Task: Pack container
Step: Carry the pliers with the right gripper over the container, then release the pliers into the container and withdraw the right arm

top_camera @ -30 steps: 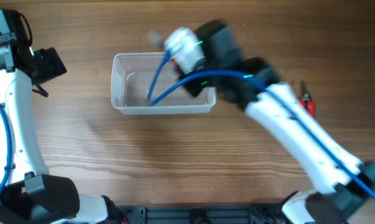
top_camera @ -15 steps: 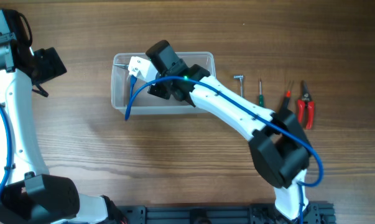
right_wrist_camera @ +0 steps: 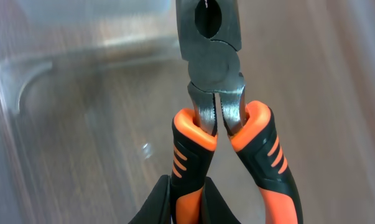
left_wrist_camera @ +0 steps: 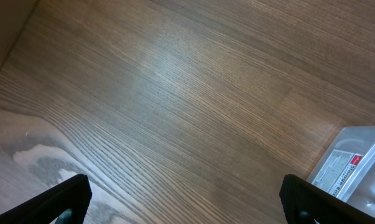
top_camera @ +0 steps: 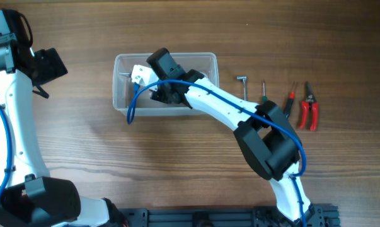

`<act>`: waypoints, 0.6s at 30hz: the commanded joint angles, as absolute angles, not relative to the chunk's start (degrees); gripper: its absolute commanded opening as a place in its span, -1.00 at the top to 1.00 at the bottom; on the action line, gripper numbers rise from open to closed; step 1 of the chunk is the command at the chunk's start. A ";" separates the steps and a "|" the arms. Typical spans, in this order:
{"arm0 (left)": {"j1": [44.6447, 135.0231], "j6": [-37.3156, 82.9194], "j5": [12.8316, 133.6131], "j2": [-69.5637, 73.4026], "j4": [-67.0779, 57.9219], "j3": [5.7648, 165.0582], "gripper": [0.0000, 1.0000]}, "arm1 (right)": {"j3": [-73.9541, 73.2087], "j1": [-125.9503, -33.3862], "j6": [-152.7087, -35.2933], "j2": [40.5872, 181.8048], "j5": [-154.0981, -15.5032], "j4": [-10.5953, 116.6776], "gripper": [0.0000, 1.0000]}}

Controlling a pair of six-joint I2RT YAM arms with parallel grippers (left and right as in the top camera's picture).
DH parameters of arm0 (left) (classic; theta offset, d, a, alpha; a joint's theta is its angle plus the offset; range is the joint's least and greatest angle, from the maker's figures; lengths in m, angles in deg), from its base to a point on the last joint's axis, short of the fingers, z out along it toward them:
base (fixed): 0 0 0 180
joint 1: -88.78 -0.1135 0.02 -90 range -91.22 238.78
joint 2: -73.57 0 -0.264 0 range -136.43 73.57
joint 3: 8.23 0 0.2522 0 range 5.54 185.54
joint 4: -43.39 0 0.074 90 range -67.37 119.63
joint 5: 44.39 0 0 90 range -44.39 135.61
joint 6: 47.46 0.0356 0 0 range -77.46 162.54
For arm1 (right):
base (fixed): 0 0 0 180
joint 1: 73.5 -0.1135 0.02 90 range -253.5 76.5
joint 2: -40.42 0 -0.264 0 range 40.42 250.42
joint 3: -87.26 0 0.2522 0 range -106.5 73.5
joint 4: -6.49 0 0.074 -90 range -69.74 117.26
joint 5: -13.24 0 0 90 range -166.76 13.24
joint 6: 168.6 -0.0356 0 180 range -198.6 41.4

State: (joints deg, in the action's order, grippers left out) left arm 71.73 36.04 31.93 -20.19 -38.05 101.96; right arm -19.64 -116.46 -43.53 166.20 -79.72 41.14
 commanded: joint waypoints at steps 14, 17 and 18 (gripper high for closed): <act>71.53 36.12 31.63 -20.34 -37.90 101.91 -1.00 | -20.12 -115.11 -42.81 166.57 -80.02 40.09 0.42; 71.53 36.12 31.63 -20.34 -37.90 101.91 -1.00 | -20.14 -115.13 -42.86 166.31 -77.34 39.30 0.03; 71.53 36.12 31.63 -20.34 -37.90 101.91 -1.00 | -20.16 -115.20 -42.83 166.00 -75.78 38.85 0.00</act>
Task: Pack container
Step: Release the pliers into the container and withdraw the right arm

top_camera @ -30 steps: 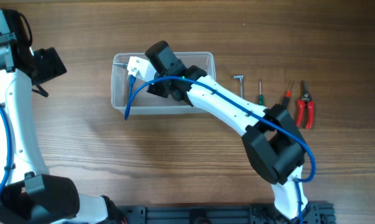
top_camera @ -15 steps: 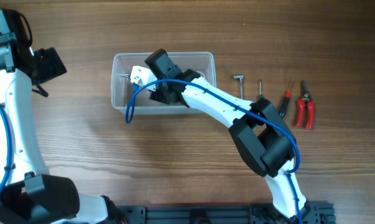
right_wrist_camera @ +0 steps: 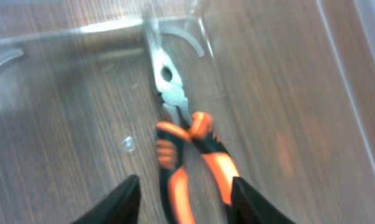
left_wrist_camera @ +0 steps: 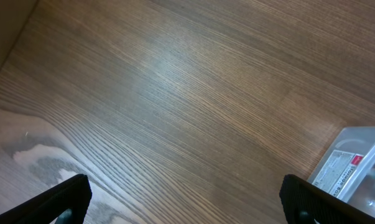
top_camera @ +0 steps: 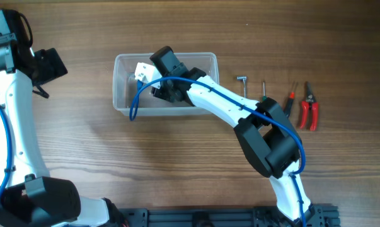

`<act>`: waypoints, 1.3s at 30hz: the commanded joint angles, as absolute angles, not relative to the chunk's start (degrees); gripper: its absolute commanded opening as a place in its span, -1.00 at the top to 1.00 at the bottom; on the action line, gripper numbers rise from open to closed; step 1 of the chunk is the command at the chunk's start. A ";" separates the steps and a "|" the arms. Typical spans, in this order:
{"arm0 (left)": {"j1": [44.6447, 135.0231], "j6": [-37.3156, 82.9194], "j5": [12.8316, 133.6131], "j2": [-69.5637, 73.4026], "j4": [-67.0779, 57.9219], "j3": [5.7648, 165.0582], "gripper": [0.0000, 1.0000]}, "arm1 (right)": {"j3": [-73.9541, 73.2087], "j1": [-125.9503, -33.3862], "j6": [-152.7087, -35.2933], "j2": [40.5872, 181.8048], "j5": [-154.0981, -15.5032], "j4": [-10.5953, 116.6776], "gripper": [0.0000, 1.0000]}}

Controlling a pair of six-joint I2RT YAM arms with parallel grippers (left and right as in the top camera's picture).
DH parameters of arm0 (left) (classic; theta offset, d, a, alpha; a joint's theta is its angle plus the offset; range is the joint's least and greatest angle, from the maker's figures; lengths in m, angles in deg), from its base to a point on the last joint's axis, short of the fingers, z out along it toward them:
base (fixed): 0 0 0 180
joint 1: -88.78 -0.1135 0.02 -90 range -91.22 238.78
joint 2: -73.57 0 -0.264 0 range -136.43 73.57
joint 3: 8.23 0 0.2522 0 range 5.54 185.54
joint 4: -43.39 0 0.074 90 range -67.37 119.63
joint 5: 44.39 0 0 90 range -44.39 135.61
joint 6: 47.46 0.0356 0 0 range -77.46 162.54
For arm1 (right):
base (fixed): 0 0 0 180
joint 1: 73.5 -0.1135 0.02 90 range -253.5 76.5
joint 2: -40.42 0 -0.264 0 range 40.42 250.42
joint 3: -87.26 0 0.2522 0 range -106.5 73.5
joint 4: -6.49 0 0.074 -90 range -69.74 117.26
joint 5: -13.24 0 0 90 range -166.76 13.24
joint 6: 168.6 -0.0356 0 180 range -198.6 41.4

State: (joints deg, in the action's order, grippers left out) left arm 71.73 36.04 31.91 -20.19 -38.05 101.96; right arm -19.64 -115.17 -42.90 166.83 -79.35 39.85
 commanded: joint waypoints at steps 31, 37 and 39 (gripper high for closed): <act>71.53 36.12 31.63 -20.34 -37.90 101.91 -1.00 | -11.29 -64.31 -89.32 130.05 -78.52 80.53 -0.47; 71.53 36.12 31.63 -20.34 -37.90 101.91 -1.00 | -1.56 -60.36 -89.17 137.13 -85.25 79.83 -0.05; 71.53 36.12 31.61 -20.34 -37.90 101.91 -1.00 | 0.38 -60.49 -89.11 139.69 -83.89 77.88 -0.05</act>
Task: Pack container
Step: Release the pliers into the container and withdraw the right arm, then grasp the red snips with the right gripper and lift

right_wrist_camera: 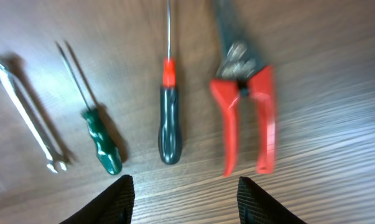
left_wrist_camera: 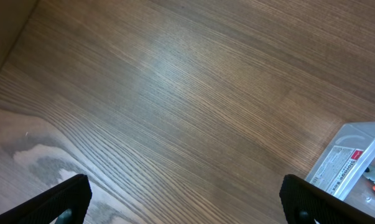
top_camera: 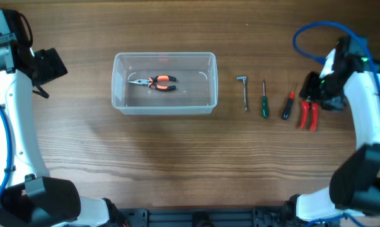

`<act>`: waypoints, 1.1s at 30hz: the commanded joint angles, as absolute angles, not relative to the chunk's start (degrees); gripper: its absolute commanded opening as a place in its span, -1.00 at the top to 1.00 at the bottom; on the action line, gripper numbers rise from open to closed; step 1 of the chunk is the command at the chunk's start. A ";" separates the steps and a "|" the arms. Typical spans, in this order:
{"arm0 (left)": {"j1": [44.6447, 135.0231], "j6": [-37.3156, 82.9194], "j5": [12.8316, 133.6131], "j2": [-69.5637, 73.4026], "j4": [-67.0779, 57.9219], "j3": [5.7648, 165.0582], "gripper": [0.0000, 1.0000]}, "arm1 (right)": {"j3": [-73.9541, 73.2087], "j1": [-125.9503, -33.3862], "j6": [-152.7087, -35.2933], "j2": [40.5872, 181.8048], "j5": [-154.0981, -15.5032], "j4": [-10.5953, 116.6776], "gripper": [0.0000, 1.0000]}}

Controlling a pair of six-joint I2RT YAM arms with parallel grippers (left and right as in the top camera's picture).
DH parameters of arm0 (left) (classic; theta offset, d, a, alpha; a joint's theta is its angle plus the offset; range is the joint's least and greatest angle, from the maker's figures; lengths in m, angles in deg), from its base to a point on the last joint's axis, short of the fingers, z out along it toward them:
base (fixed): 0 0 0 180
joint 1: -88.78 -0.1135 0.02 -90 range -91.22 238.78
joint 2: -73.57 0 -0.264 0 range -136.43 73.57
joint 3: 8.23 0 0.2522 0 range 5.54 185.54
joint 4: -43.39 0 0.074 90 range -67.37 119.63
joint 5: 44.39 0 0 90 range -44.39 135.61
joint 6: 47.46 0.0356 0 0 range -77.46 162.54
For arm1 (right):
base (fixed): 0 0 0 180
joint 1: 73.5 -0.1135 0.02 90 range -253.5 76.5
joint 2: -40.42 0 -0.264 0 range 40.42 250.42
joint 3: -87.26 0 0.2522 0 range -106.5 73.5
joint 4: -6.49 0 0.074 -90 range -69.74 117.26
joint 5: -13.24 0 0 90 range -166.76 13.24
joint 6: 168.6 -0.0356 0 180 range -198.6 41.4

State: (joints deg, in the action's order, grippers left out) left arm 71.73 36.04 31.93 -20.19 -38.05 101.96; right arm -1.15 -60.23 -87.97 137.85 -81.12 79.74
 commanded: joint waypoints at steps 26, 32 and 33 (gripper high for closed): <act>71.53 36.12 31.61 -20.34 -37.90 101.91 -0.99 | 1.85 -60.03 -77.87 145.65 -73.71 71.65 0.10; 71.53 36.12 31.63 -20.34 -37.90 101.91 -0.99 | 1.85 -59.18 -77.28 146.94 -73.80 70.63 0.11; 71.53 36.12 31.63 -20.34 -37.90 101.91 -1.00 | 1.87 -59.18 -77.26 147.29 -73.99 70.67 0.11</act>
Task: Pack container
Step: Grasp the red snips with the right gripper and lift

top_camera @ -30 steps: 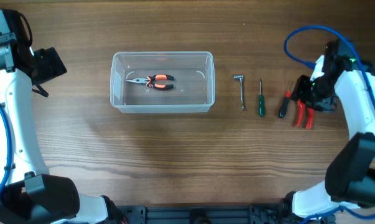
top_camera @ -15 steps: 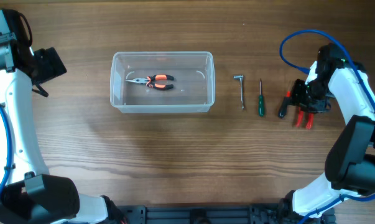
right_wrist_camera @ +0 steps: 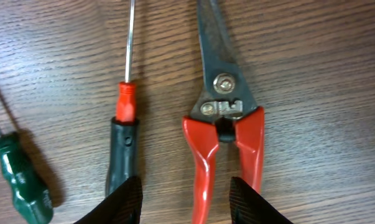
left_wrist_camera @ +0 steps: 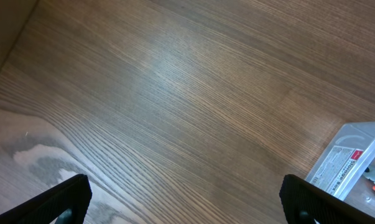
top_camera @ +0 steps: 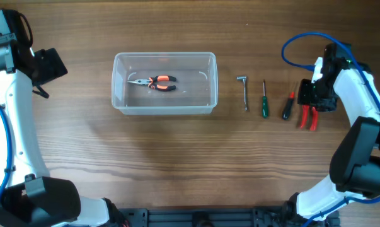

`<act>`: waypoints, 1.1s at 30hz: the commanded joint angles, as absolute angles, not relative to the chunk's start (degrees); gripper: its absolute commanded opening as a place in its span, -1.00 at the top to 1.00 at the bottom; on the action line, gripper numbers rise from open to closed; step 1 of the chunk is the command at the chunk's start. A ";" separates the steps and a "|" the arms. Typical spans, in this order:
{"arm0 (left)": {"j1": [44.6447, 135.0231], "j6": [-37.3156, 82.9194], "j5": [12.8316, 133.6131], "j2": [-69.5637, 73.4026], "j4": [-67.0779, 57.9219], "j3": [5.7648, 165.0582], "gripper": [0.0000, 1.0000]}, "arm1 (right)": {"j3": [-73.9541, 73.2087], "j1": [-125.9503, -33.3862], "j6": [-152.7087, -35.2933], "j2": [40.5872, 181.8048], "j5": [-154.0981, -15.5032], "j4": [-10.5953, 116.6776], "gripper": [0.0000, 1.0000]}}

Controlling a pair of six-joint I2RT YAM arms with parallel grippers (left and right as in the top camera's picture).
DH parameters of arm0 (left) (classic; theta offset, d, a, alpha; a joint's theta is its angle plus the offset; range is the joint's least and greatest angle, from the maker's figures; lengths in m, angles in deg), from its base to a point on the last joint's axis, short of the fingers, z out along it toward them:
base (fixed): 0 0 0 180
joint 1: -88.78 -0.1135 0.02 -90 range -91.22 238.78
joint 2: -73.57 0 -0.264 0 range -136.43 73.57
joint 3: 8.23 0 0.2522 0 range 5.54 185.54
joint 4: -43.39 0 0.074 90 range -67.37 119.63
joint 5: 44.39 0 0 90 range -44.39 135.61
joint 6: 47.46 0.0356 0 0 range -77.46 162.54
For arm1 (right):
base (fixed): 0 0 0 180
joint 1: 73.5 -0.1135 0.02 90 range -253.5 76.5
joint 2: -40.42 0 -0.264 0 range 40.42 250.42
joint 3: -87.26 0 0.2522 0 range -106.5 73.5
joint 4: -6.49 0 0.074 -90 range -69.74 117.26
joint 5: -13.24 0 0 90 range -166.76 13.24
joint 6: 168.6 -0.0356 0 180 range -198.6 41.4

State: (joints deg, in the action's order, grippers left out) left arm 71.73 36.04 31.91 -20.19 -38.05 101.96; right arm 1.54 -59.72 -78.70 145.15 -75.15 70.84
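A clear plastic container (top_camera: 165,110) sits left of centre with orange-handled pliers (top_camera: 155,82) lying inside. To its right lie a metal L-shaped key (top_camera: 243,91), a green screwdriver (top_camera: 263,104), a black-and-red screwdriver (top_camera: 287,108) and red-handled snips (top_camera: 308,116). My right gripper (right_wrist_camera: 186,202) hangs open low over the red snips (right_wrist_camera: 227,127), its fingers straddling the left red handle, with the black screwdriver (right_wrist_camera: 122,155) just beside the left finger. Far left, my left gripper (left_wrist_camera: 184,202) is open over bare wood, holding nothing.
The container's labelled corner (left_wrist_camera: 352,163) shows at the right edge of the left wrist view. The green screwdriver (right_wrist_camera: 19,183) lies left of the right gripper. The tools lie close together in a row on the wooden table (top_camera: 177,157).
My right gripper has come down closer over the red snips and shifted slightly left; it is still open. The left arm, the container and the pliers have not moved.
First my right gripper was shut on the orange pliers inside the container. Then it was open with the pliers lying on the container floor. Later it was over the tool row at the right, and now it hangs low over the red snips.
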 commanded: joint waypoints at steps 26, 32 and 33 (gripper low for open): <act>71.53 36.12 31.63 -20.34 -37.90 101.91 -0.99 | 1.96 -59.18 -84.58 155.73 -76.79 70.82 0.91; 71.53 36.12 31.63 -20.34 -37.90 101.91 -1.00 | 1.91 -59.18 -86.31 155.64 -78.34 71.13 0.91; 71.53 36.12 31.63 -20.34 -37.90 101.91 -1.00 | 1.80 -59.18 -86.29 155.45 -78.30 71.61 0.91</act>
State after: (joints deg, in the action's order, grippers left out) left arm 71.73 36.04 31.93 -20.19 -38.05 101.96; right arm 1.36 -59.35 -84.47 153.67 -76.11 71.04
